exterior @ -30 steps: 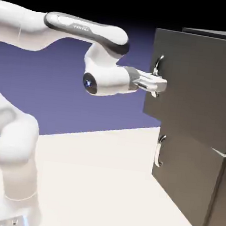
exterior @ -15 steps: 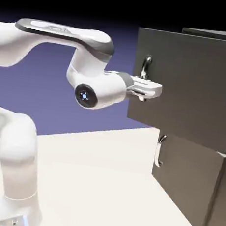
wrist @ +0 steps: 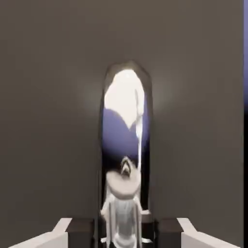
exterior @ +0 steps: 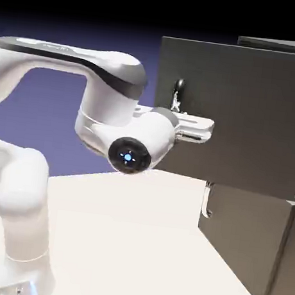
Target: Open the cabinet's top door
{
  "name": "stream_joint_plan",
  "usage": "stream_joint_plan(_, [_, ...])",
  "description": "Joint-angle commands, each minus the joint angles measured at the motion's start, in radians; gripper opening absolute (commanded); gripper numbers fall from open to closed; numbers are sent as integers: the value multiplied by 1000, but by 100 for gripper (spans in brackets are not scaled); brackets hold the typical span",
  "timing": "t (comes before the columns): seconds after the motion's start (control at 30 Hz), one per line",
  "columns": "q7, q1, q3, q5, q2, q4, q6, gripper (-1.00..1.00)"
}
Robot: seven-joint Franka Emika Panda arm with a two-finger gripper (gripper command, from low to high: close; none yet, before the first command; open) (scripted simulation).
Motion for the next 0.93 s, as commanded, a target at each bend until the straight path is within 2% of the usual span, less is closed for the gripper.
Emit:
stream_joint_plan(0.0, [-1,12,-36,-30,19,26,-45,-100])
stream_joint_plan(0.27, [-31,187,-326,-200,180,270,-369,-100])
stream_joint_plan(0.5, [-54,418,-580,-279,276,479,-579,-100])
stream_joint_plan(0.9, [5,853,-934,-408,205,790,-775,-100])
